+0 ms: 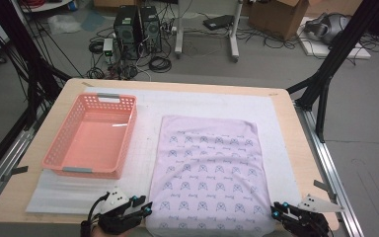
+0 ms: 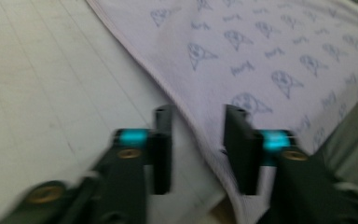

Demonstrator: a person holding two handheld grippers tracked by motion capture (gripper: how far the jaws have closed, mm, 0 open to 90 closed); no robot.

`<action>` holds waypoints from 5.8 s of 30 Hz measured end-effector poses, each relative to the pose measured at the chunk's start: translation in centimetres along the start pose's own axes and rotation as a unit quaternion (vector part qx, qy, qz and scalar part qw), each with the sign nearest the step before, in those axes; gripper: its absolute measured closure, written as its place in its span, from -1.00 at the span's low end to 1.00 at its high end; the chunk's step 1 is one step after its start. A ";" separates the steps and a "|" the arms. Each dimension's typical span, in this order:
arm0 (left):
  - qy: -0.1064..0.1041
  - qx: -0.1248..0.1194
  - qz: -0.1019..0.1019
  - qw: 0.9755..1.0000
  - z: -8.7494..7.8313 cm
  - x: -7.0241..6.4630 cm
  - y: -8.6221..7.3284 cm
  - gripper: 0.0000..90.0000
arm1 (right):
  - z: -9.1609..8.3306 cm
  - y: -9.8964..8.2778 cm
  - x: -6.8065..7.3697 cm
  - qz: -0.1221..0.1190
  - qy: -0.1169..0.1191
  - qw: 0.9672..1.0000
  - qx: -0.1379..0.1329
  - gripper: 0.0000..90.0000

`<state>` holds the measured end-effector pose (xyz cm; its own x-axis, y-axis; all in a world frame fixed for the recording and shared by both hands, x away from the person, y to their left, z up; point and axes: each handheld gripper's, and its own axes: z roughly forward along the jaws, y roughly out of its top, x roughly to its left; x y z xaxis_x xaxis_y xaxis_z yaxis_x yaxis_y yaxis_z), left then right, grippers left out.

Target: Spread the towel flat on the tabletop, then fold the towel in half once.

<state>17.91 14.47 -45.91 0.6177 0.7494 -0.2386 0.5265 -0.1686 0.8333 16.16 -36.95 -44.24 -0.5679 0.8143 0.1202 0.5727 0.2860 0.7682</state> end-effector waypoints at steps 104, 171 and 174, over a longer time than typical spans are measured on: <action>-0.008 -0.062 -0.014 0.998 7.7 4.7 8.4 -0.43 | 4.8 6.1 -4.2 0.002 -0.051 0.997 -0.056 -0.23; 0.053 -0.058 -0.007 0.997 6.5 4.1 9.6 0.94 | 5.1 9.1 -5.8 0.032 -0.021 0.996 -0.075 0.94; 0.053 -0.063 0.017 0.996 5.6 3.3 9.1 0.94 | 4.6 8.6 -5.1 0.023 -0.018 0.997 -0.074 0.94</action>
<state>27.95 11.82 -41.89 0.5654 0.8089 -0.1612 0.4252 -0.1183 0.8974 26.72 -36.32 -41.14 -0.5199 0.8431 0.1370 0.5032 0.1727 0.8468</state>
